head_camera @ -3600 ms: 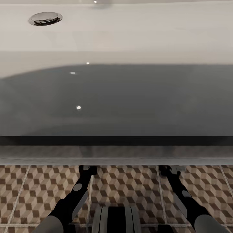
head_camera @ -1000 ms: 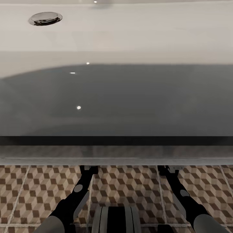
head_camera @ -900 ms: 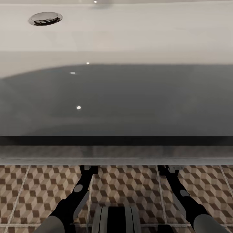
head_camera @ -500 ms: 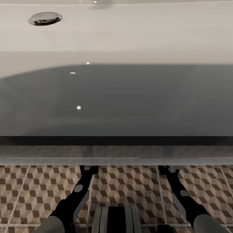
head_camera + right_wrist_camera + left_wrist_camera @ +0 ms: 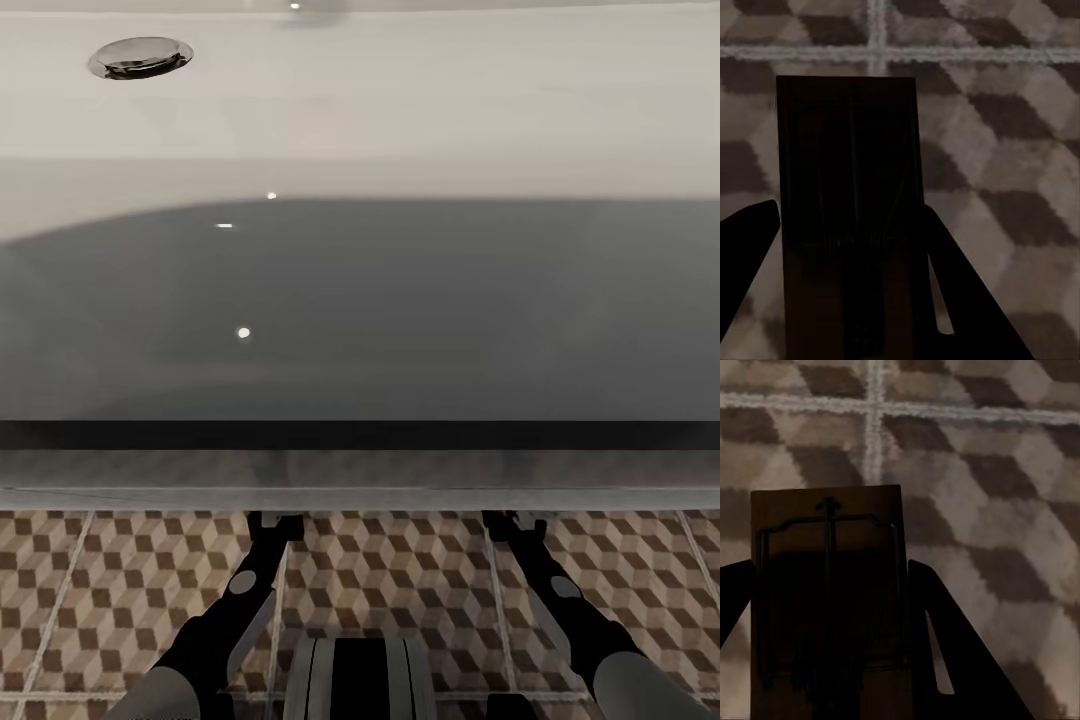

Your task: Take the four mousetraps from the cabinet in the bathroom and place them on the bathroom floor. Make sure all four end up on the same floor surface, and ensure that at least two of them are either under or directly next to the same bathroom sink.

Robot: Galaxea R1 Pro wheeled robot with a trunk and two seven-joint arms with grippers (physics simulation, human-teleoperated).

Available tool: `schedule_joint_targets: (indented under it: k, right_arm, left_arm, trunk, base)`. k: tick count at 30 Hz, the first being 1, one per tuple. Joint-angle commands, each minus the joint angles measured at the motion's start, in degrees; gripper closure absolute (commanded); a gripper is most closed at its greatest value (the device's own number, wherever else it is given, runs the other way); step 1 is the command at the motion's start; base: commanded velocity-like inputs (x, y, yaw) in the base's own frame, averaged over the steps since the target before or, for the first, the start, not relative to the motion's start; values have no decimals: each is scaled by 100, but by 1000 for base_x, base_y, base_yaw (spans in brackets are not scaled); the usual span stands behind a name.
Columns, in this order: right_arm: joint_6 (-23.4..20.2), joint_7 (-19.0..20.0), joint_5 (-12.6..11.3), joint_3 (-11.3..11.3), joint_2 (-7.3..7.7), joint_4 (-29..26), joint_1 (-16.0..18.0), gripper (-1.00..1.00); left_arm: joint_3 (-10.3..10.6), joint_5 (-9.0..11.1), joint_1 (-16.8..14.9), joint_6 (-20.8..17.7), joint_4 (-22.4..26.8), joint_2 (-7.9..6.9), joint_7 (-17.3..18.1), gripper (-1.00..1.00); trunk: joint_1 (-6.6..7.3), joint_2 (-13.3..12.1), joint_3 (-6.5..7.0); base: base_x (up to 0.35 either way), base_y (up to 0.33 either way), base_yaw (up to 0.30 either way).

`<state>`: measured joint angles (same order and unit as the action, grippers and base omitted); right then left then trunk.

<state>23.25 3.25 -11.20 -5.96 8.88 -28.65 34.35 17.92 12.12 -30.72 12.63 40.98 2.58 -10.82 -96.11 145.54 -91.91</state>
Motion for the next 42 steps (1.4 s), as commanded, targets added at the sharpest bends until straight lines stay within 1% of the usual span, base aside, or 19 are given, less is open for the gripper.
schedule_joint_targets:
  k: [1, 3, 5, 8, 14, 17, 22, 24, 27, 30, 34, 42]
  right_arm:
    - [-37, 0, 2, 0, 0, 0, 13, 100]
    - [-117, 0, 13, -1, 0, 0, 43, 100]
    - [-149, 0, 28, -2, 3, -5, 57, 100]
    - [-170, 0, 35, -2, 7, -19, 68, 100]
    - [-192, 0, 33, -2, 8, -32, 80, 100]
    - [-194, 0, 26, -2, 9, -30, 81, 100]
    - [-191, 0, 12, -2, 8, -27, 81, 100]
    - [-190, 0, 8, -2, 7, -27, 82, 100]
    - [-190, 0, 8, -2, 8, -26, 81, 100]
    - [-190, 0, 11, -2, 8, -26, 81, 100]
    - [-189, 0, 12, -2, 8, -26, 81, 100]
    - [-206, -7, 5, -2, 3, -26, 85, 100]
  left_arm:
    - [1, -20, -8, -60, 2, 1, -17, 100]
    - [1, -18, -60, -320, 4, 4, -17, 100]
    - [-1, -17, -101, -484, 8, 7, -17, 100]
    - [-6, -17, -131, -584, 13, 15, -20, 100]
    - [-8, -14, -206, -663, 22, 26, -32, 100]
    - [-10, -5, -251, -678, 14, 60, -40, 100]
    - [-18, 4, -279, -1010, 0, 91, -36, 100]
    - [-23, 5, -282, -1071, -2, 92, -35, 100]
    - [-35, 4, -284, -1091, -44, 93, -35, 100]
    - [-40, 7, -285, -1063, -244, 93, -34, 100]
    - [-43, 9, -285, -907, -466, 94, -34, 100]
    - [-43, 17, -285, -851, -534, 85, -29, 100]
  trunk:
    - [0, 0, 0]
    - [0, 0, 0]
    - [0, 0, 0]
    - [0, 0, 0]
    - [0, 0, 0]
    - [0, 0, 0]
    - [0, 0, 0]
    - [0, 0, 0]
    - [0, 0, 0]
    - [0, 0, 0]
    - [0, 0, 0]
    - [0, 0, 0]
  base:
    - [0, 0, 0]
    - [0, 0, 0]
    - [0, 0, 0]
    - [0, 0, 0]
    - [0, 0, 0]
    - [0, 0, 0]
    - [0, 0, 0]
    - [0, 0, 0]
    - [0, 0, 0]
    - [0, 0, 0]
    - [0, 0, 0]
    - [0, 0, 0]
